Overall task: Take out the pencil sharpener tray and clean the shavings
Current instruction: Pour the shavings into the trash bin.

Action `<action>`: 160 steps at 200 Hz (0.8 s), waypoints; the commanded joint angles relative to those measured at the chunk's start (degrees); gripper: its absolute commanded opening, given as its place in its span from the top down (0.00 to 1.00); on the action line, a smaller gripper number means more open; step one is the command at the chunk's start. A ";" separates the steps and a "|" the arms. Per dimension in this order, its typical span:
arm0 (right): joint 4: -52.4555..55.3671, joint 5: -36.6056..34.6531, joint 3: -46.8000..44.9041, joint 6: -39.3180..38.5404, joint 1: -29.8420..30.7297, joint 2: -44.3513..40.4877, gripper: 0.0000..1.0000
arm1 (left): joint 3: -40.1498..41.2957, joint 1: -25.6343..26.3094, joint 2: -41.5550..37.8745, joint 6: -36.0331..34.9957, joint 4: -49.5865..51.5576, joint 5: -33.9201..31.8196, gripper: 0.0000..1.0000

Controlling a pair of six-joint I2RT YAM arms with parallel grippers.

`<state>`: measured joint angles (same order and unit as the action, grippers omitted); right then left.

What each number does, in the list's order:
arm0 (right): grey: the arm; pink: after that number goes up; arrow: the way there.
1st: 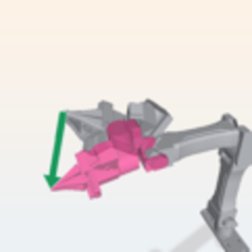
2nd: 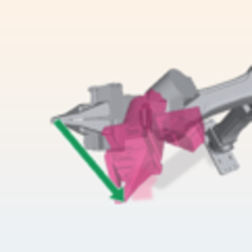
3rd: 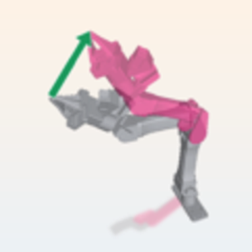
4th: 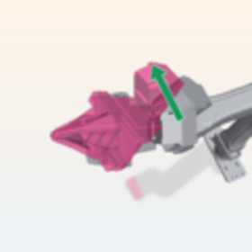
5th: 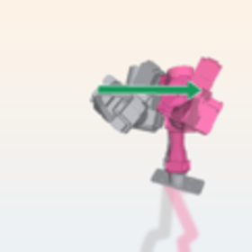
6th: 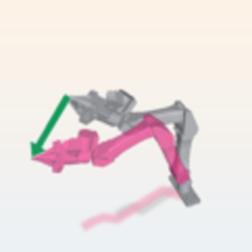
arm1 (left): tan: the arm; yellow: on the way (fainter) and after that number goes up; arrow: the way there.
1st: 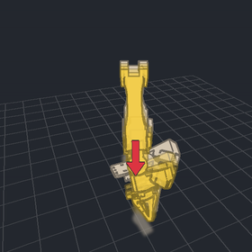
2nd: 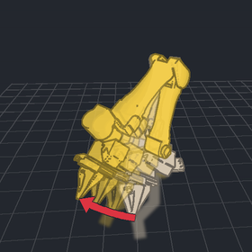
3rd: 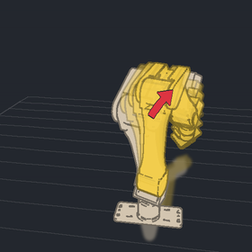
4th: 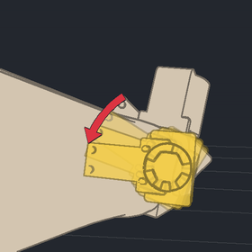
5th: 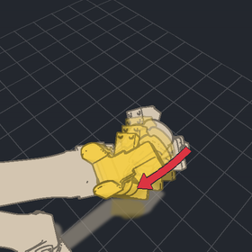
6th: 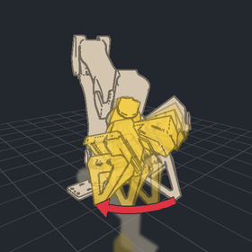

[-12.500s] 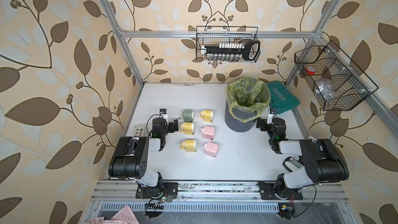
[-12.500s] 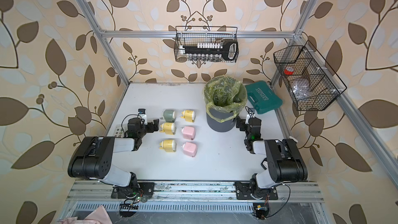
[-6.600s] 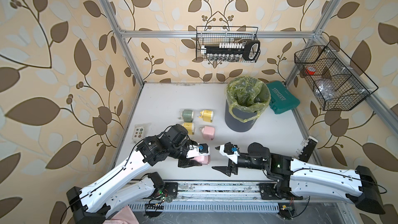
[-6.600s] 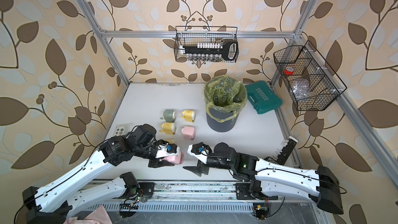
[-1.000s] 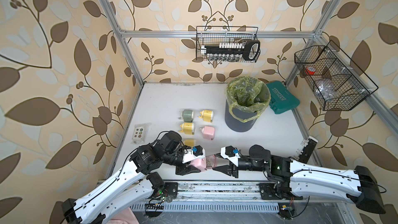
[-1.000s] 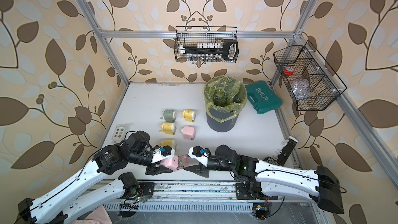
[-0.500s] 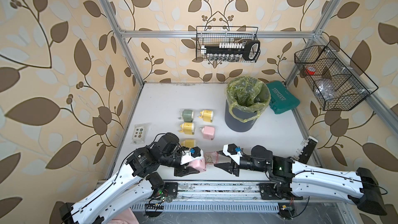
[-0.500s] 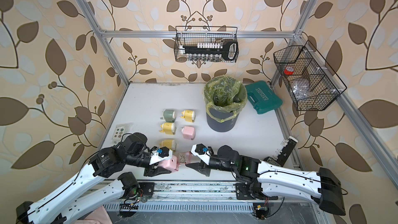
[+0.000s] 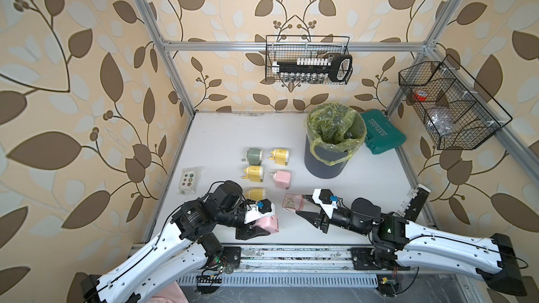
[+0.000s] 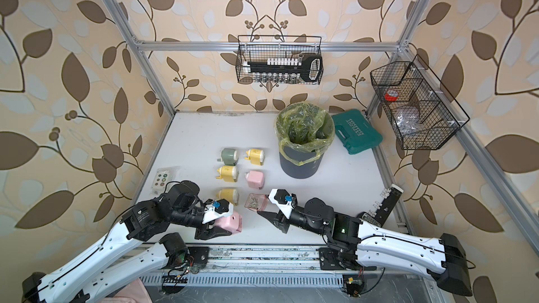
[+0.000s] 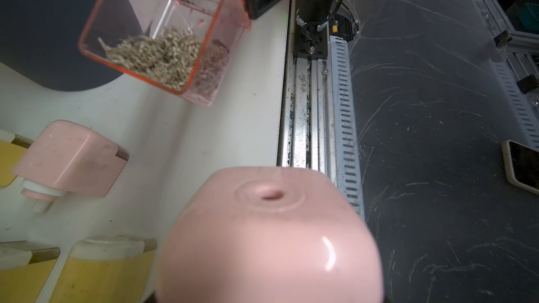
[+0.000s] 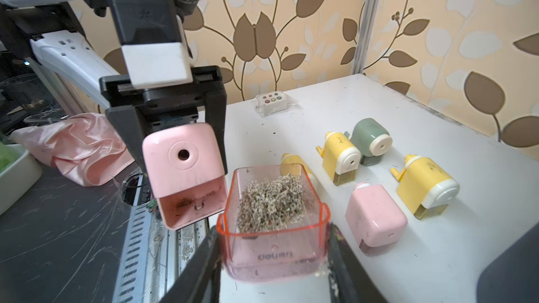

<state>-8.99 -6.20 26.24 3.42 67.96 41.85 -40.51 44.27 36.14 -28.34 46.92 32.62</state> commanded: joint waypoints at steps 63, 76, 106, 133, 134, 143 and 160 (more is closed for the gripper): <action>2.23 -13.52 14.37 -2.35 -0.34 3.04 1.00 | -0.05 0.20 3.05 -1.80 -1.52 -2.42 1.00; 4.05 -16.94 17.50 -1.91 -0.90 4.51 1.00 | 0.12 0.20 3.47 -2.50 -1.88 -2.78 1.00; 12.31 -14.19 25.75 5.03 -9.65 7.75 1.00 | -0.07 0.20 4.80 -3.48 -2.50 -3.48 1.00; 16.42 -6.15 29.88 14.73 -22.82 9.03 1.00 | 0.21 0.20 4.90 -3.74 -3.55 -4.05 1.00; 16.66 -5.82 30.07 15.19 -23.29 9.08 1.00 | 0.24 0.20 4.90 -3.70 -3.61 -4.06 1.00; 18.59 -2.70 31.77 18.63 -27.20 9.92 1.00 | 0.47 0.20 4.74 -3.57 -3.97 -4.14 1.00; 21.16 3.68 34.72 25.04 -35.73 11.85 1.00 | 0.86 0.20 4.43 -3.48 -4.63 -4.32 1.00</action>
<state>6.04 -12.56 56.55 16.36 40.01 51.75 -39.99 44.27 41.32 -31.14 45.32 28.29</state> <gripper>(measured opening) 0.466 0.570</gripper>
